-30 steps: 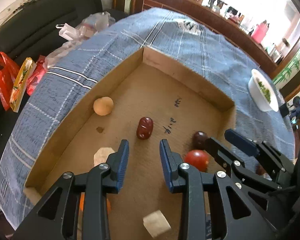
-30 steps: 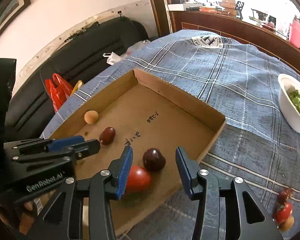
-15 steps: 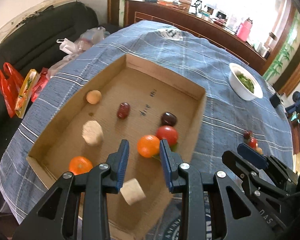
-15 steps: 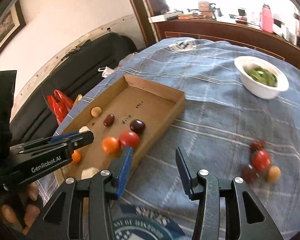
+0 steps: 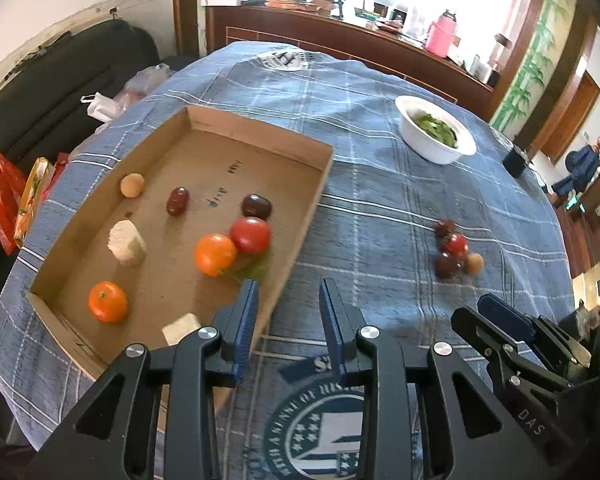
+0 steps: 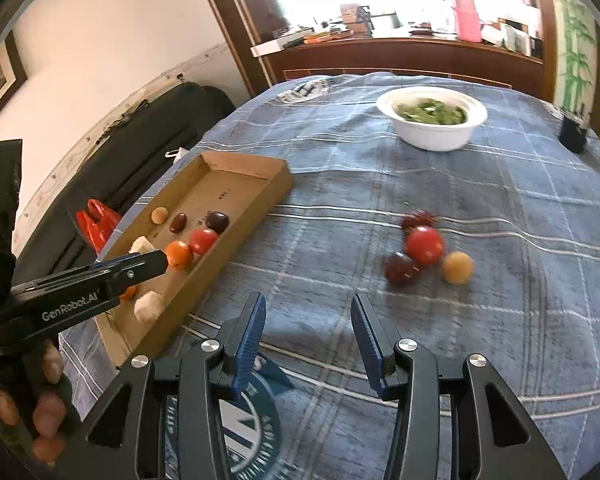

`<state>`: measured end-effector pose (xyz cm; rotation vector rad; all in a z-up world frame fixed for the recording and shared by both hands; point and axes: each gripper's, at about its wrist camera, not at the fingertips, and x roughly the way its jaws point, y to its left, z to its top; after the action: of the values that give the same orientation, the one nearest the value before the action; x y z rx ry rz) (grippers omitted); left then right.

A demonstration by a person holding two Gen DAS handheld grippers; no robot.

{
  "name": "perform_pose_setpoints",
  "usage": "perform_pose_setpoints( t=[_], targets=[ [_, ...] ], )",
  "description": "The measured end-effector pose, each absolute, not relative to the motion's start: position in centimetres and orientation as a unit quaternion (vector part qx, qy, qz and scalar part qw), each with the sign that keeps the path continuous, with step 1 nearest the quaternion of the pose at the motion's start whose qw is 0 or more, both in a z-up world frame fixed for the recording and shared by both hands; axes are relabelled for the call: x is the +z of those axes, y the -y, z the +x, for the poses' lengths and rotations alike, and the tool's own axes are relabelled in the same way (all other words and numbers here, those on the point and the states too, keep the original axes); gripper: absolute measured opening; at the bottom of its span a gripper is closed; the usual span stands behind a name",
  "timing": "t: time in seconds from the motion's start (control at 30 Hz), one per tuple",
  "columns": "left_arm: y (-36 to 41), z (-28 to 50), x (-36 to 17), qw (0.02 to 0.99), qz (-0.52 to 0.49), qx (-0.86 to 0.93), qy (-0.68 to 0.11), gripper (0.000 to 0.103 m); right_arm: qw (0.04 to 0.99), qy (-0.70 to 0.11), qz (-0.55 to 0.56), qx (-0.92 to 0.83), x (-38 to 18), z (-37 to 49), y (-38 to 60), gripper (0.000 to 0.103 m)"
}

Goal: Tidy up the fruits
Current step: 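Move both tools back to the remaining fruit pile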

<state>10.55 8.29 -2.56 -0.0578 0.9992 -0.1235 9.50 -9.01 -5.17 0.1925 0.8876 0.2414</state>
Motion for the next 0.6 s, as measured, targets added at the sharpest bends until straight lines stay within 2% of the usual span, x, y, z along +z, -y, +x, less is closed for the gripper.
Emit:
perform_pose_setpoints(
  t=[0.6],
  targets=[
    [-2.8, 8.4, -3.0, 0.867, 0.004, -0.097, -0.489, 0.029, 0.895, -0.422, 0.121, 0.071, -5.7, 5.4, 15.6, 0.047]
  ],
)
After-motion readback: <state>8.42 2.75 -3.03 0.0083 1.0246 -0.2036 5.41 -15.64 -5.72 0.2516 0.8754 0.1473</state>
